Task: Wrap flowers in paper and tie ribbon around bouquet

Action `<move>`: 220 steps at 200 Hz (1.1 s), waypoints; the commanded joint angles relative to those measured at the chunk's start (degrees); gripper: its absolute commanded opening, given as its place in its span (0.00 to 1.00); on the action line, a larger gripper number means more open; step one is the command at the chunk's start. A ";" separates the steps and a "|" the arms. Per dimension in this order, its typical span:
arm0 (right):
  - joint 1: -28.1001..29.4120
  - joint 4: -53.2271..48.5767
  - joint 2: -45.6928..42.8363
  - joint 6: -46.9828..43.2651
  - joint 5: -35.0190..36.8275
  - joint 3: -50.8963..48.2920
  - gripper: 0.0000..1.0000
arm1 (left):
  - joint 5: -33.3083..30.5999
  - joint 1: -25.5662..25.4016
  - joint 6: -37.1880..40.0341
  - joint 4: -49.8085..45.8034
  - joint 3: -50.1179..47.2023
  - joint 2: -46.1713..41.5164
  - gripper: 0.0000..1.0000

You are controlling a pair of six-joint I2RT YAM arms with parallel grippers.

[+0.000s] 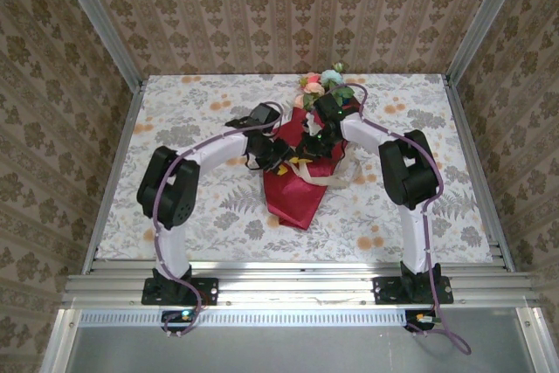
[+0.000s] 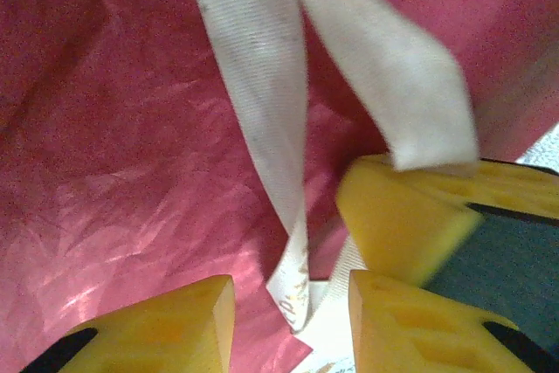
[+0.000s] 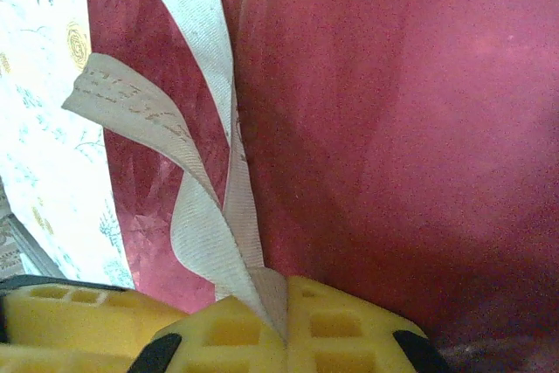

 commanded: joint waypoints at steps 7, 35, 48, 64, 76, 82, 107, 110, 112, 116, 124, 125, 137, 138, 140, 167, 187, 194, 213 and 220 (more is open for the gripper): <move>-0.50 -0.17 1.38 1.19 -2.68 0.65 0.00 | -0.18 -0.46 -3.88 0.60 1.27 1.70 0.41; -0.69 0.49 1.38 1.50 -3.14 -0.29 0.00 | -1.75 -0.48 -4.45 0.70 3.02 3.92 0.41; -0.86 0.66 1.31 1.52 -3.39 -0.53 0.00 | -2.08 -0.40 -4.52 0.89 3.54 4.78 0.40; -0.97 0.84 1.08 1.56 -3.46 -0.89 0.00 | -2.56 -0.39 -4.13 0.59 4.08 5.59 0.38; -1.06 0.96 0.99 1.62 -3.59 -1.14 0.00 | -2.32 -0.31 -4.21 1.31 4.00 6.37 0.36; -1.09 1.10 1.03 1.72 -3.65 -1.22 0.00 | -2.30 -0.31 -4.14 1.37 4.02 6.73 0.35; -1.06 1.13 0.98 1.87 -3.75 -1.33 0.00 | -2.92 -0.18 -4.15 2.29 3.69 7.46 0.22; -1.12 1.06 0.86 1.87 -3.69 -1.33 0.00 | -3.15 -0.14 -4.05 2.45 3.67 7.37 0.18; -1.12 1.04 0.86 1.81 -3.67 -1.33 0.00 | -3.35 -0.13 -3.99 2.48 3.60 7.34 0.16; -1.09 0.97 0.73 1.91 -3.52 -1.34 0.00 | -3.74 -0.06 -3.84 2.59 3.54 7.20 0.10; -1.16 0.74 0.19 1.91 -2.69 -1.62 0.02 | -4.27 0.13 -3.43 2.63 3.66 6.90 0.02; -1.19 0.71 0.13 1.89 -2.47 -1.65 0.02 | -4.34 0.13 -3.42 2.66 3.62 6.89 0.01; -1.29 0.72 -1.78 2.24 0.29 -2.44 0.15 | -4.34 0.46 -3.18 3.19 3.60 6.38 0.00; -1.34 0.75 -2.00 2.32 0.42 -2.54 0.17 | -4.33 0.47 -3.12 3.25 3.59 6.37 0.00; -1.36 0.77 -2.50 2.45 1.05 -2.71 0.18 | -4.25 0.48 -3.12 3.34 3.49 6.25 0.00; -3.15 1.12 -10.77 5.01 11.40 -6.21 0.38 | -2.94 0.70 -2.98 5.54 2.12 4.79 0.00; -6.40 1.38 -16.57 7.68 18.44 -9.97 0.43 | -1.66 0.83 -3.28 6.69 0.94 4.07 0.00; -7.89 1.54 -18.09 8.68 20.15 -11.37 0.44 | -1.31 0.92 -3.62 7.34 0.41 3.84 0.00; -11.72 0.65 -19.11 9.83 22.33 -13.49 0.44 | -0.86 1.26 -3.90 7.58 0.05 3.52 0.00; -12.99 -0.32 -18.43 10.16 22.61 -13.45 0.44 | -0.75 1.27 -3.86 7.52 0.06 3.46 0.00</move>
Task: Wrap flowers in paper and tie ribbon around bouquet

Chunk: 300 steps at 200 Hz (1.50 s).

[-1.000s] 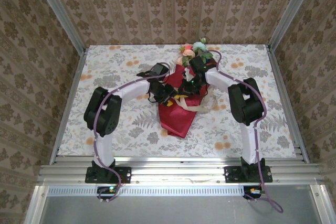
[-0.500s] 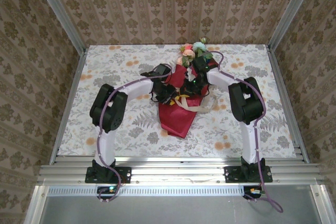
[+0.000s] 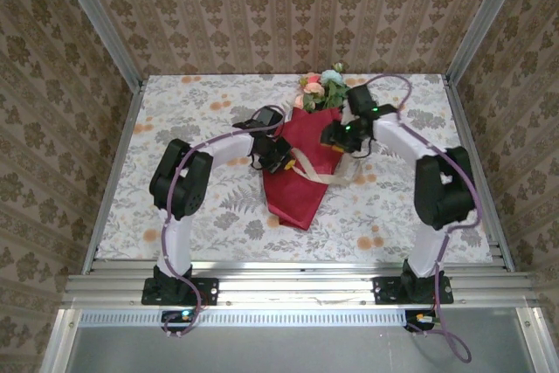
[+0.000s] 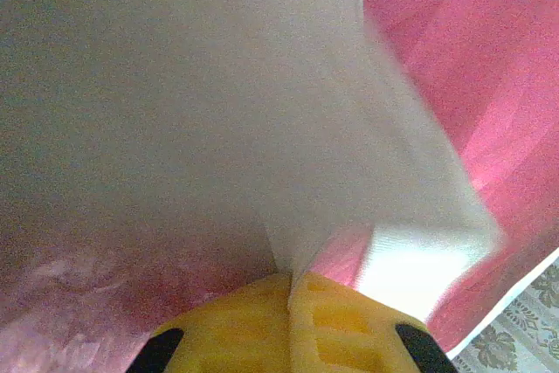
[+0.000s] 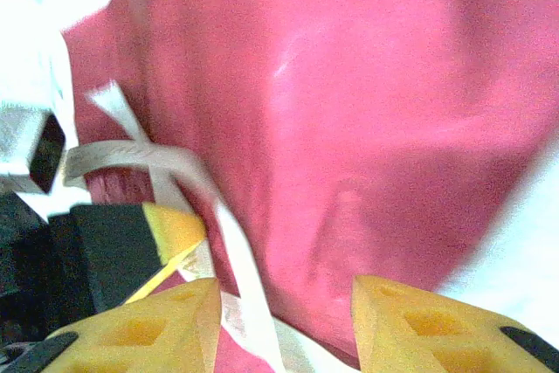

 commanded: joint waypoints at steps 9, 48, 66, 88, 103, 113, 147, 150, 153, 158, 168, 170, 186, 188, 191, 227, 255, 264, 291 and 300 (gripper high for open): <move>-5.48 -2.82 1.33 3.54 7.45 -1.99 0.44 | 1.39 0.75 -0.20 0.67 -0.88 -3.05 0.00; -7.83 -2.59 8.48 4.42 4.88 1.67 0.44 | 1.49 0.95 0.33 -0.39 0.19 -3.09 0.00; -7.75 -2.30 11.93 4.84 3.96 4.34 0.44 | 1.49 0.95 0.39 -0.73 0.50 -3.21 0.00; -7.44 -1.72 15.01 5.85 3.00 6.73 0.39 | 1.32 0.95 0.51 -1.16 0.73 -3.39 0.00; -7.00 -1.98 16.57 6.48 3.44 8.02 0.35 | 1.37 1.03 0.43 -1.16 0.85 -3.45 0.00; -6.95 -1.75 17.23 6.81 3.61 8.37 0.23 | 1.41 1.04 0.53 -1.26 1.11 -3.48 0.00; -7.67 -1.36 14.03 8.01 8.37 8.39 0.00 | 0.88 2.67 2.19 -4.06 3.72 -4.85 0.00; -7.88 -1.44 13.57 8.02 8.99 8.51 0.00 | 0.92 2.93 2.41 -4.40 3.99 -4.94 0.00; -8.10 -1.52 13.18 8.02 9.38 8.67 0.00 | 1.06 3.23 2.60 -4.69 4.39 -5.01 0.00; -8.67 -1.85 12.60 7.84 9.81 9.23 0.00 | 1.37 3.80 2.86 -5.16 4.89 -5.12 0.00; -9.74 -2.84 12.41 7.21 9.69 10.88 0.00 | 2.17 5.06 3.04 -5.68 5.70 -5.34 0.00; -9.93 -3.17 12.44 7.09 9.61 11.25 0.00 | 2.30 5.32 3.06 -5.69 5.79 -5.37 0.00; -11.49 -5.26 12.87 5.85 9.06 14.14 0.00 | 3.60 7.40 3.46 -5.95 6.70 -5.84 0.00; -11.67 -5.35 12.84 5.72 9.12 14.35 0.00 | 3.80 7.70 3.54 -5.97 6.86 -5.85 0.00; -11.95 -5.62 12.78 5.47 9.13 14.67 0.00 | 4.10 8.05 3.70 -6.12 7.10 -5.85 0.00; -14.70 -6.46 12.10 4.44 7.68 16.90 0.00 | 5.69 14.40 5.65 -6.83 8.45 -6.78 0.00; -16.44 -6.80 12.00 4.47 7.43 17.21 0.00 | 7.31 18.63 6.19 -6.55 7.57 -7.67 0.00; -17.11 -6.82 11.70 4.68 7.47 16.94 0.00 | 7.30 19.62 6.80 -7.28 7.67 -7.93 0.00; -19.08 -7.23 10.00 5.36 8.98 15.31 0.00 | 6.86 22.34 9.19 -9.93 7.33 -8.74 0.00; -19.87 -7.41 9.50 5.55 9.54 14.42 0.00 | 6.21 23.40 10.46 -11.43 7.30 -8.92 0.00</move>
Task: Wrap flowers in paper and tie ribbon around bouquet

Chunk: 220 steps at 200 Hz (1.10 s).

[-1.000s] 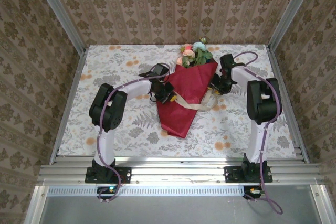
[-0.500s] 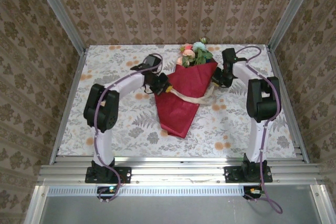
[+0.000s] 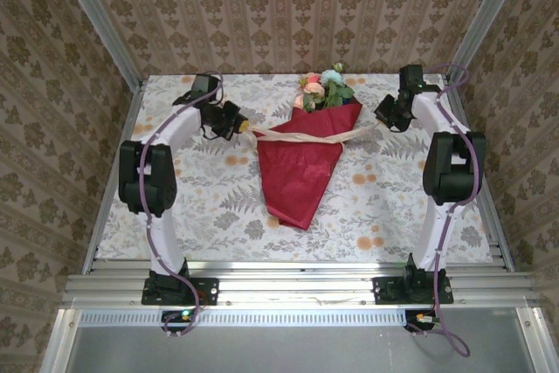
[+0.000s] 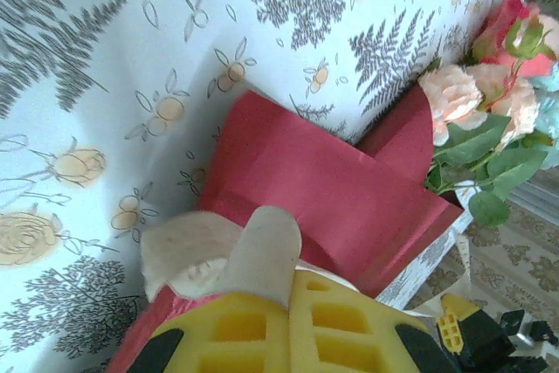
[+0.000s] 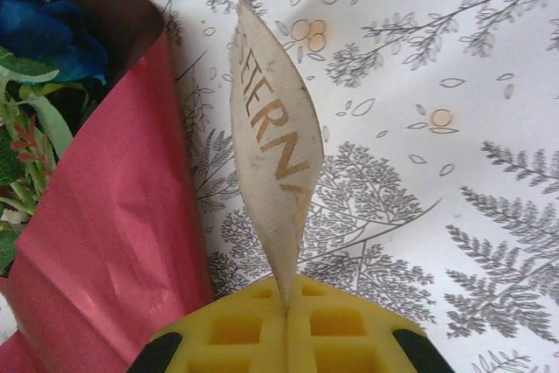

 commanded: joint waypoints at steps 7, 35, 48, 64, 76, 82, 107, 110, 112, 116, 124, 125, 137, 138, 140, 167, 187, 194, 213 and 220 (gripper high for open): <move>-2.44 -2.40 -4.31 0.52 2.83 -2.49 0.00 | -0.35 2.54 5.06 -5.73 -0.47 -3.78 0.00; -5.17 -2.13 -5.23 0.56 2.83 -5.19 0.00 | -1.97 5.81 7.32 -6.47 -3.48 -4.84 0.00; -6.68 -2.50 -5.60 0.23 3.19 -6.06 0.00 | -3.42 7.37 9.27 -7.99 -3.83 -4.95 0.00; -8.36 -2.51 -5.87 0.10 3.53 -7.17 0.00 | -5.24 9.11 11.45 -9.32 -4.33 -4.80 0.00; -9.72 -2.61 -6.02 0.12 3.68 -7.87 0.00 | -5.46 10.45 12.00 -9.33 -4.98 -4.36 0.00; -10.35 -2.72 -5.95 0.11 3.81 -8.21 0.00 | -5.57 11.05 12.12 -9.19 -5.54 -4.21 0.00; -12.96 -3.42 -6.13 -0.01 4.91 -9.26 0.00 | -6.86 13.56 12.94 -8.78 -7.41 -4.21 0.00; -13.28 -3.42 -6.14 -0.05 4.95 -9.42 0.00 | -6.97 13.86 13.04 -8.77 -7.57 -4.17 0.00; -13.48 -3.44 -6.12 -0.01 4.91 -9.45 0.00 | -7.05 14.10 13.15 -8.74 -7.66 -4.16 0.00; -13.91 -3.50 -6.05 -0.08 4.87 -9.53 0.00 | -7.11 14.54 13.33 -8.69 -7.84 -4.04 0.00; -14.75 -3.76 -5.94 -0.08 4.96 -9.61 0.00 | -7.26 15.45 13.89 -8.81 -7.96 -3.67 0.00; -14.85 -3.78 -5.90 -0.17 4.96 -9.59 0.00 | -7.27 15.52 13.93 -8.82 -7.96 -3.61 0.00; -15.81 -3.88 -5.60 -0.17 4.75 -9.66 0.00 | -7.87 16.65 14.94 -9.38 -7.56 -2.68 0.00; -15.87 -3.88 -5.55 -0.12 4.68 -9.70 0.00 | -7.93 16.73 15.07 -9.45 -7.50 -2.58 0.00; -16.04 -3.88 -5.53 -0.14 4.62 -9.73 0.00 | -8.04 16.86 15.22 -9.62 -7.40 -2.41 0.00; -17.34 -4.18 -4.88 0.38 3.00 -9.89 0.00 | -10.12 17.35 17.68 -11.44 -4.97 0.19 0.00; -17.17 -4.19 -4.99 0.26 1.74 -9.98 0.00 | -10.45 15.87 18.21 -12.92 -3.31 2.19 0.08; -17.08 -4.16 -5.14 0.27 1.71 -10.14 0.00 | -10.61 15.15 18.00 -13.28 -3.17 2.38 0.18; -17.14 -4.25 -5.66 -0.06 1.62 -10.27 0.00 | -12.31 12.90 15.01 -12.21 -5.41 -0.80 0.40; -17.07 -4.38 -5.84 -0.37 1.62 -10.20 0.00 | -14.63 11.64 12.65 -11.25 -7.40 -4.05 0.42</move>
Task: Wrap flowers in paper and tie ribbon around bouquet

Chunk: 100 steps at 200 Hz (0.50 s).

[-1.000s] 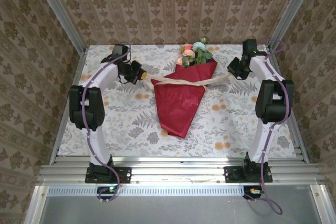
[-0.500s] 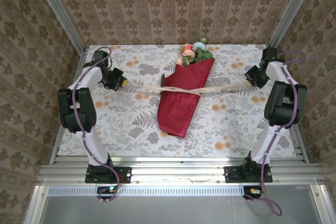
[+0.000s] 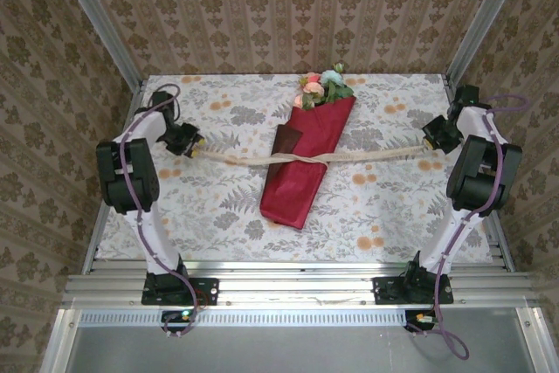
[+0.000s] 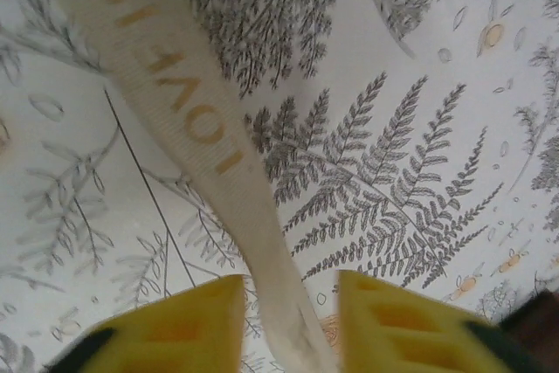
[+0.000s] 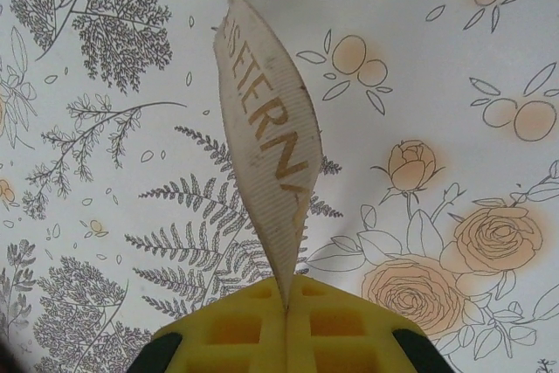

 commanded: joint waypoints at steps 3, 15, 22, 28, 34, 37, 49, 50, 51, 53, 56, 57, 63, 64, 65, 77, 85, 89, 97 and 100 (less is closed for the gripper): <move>0.18 -1.74 -2.00 -0.55 -0.70 -0.79 0.00 | -5.61 -3.88 -4.26 -0.11 -3.31 -7.18 0.43; 0.24 -2.10 -2.11 -0.97 -0.66 -0.60 0.00 | -8.92 -7.59 -8.35 1.89 -6.46 -12.78 0.46; 0.18 -2.14 -2.20 -1.08 -0.79 -0.64 0.00 | -9.29 -9.48 -11.05 1.91 -7.28 -14.73 0.47; 0.21 -2.10 -2.21 -1.13 -0.83 -0.78 0.00 | -8.69 -11.35 -13.53 2.25 -7.85 -15.70 0.48; 0.19 -1.98 -2.25 -1.19 -0.97 -0.83 0.00 | -7.75 -13.34 -15.88 2.66 -8.36 -16.26 0.49; 0.23 -2.00 -2.23 -1.22 -1.10 -0.89 0.00 | -7.32 -14.46 -17.14 2.96 -8.57 -16.42 0.49; 0.21 -1.92 -2.20 -1.22 -1.31 -1.04 0.00 | -5.76 -18.58 -22.12 4.60 -9.53 -16.61 0.50; 0.23 -1.89 -2.20 -1.22 -1.34 -1.10 0.00 | -5.72 -18.94 -22.12 4.71 -9.61 -16.59 0.50; 0.23 -1.87 -2.20 -1.18 -1.35 -1.13 0.00 | -5.65 -19.25 -22.65 4.80 -9.66 -16.56 0.50; 0.20 -1.79 -2.14 -1.19 -1.29 -1.15 0.00 | -5.42 -20.05 -23.77 5.05 -9.86 -16.54 0.50; 0.24 -1.79 -2.15 -1.14 -1.42 -1.14 0.00 | -5.27 -21.08 -24.76 5.61 -10.06 -16.38 0.50; 0.24 -1.73 -2.18 -1.14 -1.43 -1.15 0.00 | -5.16 -21.42 -25.49 5.83 -10.19 -16.38 0.50; 0.24 -1.69 -2.20 -1.12 -1.45 -1.16 0.00 | -4.66 -23.11 -28.03 7.45 -10.75 -16.07 0.51; 0.20 -1.68 -2.20 -1.13 -1.45 -1.16 0.00 | -4.55 -23.44 -28.42 7.76 -10.89 -15.99 0.51; 0.18 -1.63 -2.20 -1.13 -1.45 -1.16 0.00 | -4.50 -23.70 -28.79 8.00 -10.99 -15.91 0.51; 0.22 -1.42 -2.20 -1.16 -1.70 -1.29 0.00 | -3.83 -26.19 -33.40 10.89 -11.57 -14.28 0.52; 0.23 -1.43 -2.16 -1.23 -1.75 -1.17 0.00 | -3.91 -27.34 -35.60 12.37 -11.35 -12.84 0.53; 0.24 -1.41 -2.12 -1.28 -1.80 -1.19 0.00 | -3.98 -27.46 -36.52 12.63 -11.00 -11.97 0.53; 0.24 -1.42 -2.13 -1.48 -1.88 -1.24 0.00 | -4.29 -27.51 -38.15 13.48 -10.25 -10.36 0.53; 0.21 -1.45 -2.16 -1.63 -1.97 -1.25 0.00 | -4.45 -27.49 -38.67 13.77 -9.92 -9.77 0.53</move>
